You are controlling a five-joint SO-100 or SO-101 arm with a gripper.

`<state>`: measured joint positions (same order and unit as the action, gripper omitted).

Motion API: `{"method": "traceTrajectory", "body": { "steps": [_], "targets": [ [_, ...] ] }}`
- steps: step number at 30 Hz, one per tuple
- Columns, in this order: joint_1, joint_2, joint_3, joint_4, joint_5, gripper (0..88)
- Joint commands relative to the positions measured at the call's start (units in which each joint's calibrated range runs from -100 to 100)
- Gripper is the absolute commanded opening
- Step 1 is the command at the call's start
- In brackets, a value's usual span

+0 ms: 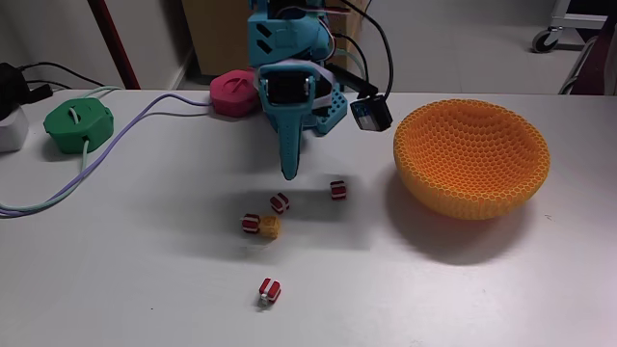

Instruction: Place cube pieces into the yellow basket

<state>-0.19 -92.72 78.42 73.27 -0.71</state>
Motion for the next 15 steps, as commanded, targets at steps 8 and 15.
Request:
{"method": "traceTrajectory", "body": {
  "steps": [8, 15],
  "targets": [
    [2.71, 46.6, -30.81, 2.15, -0.15, 18.8],
    [5.41, 68.95, -37.64, 2.84, 0.05, 21.5]
  ]
}}
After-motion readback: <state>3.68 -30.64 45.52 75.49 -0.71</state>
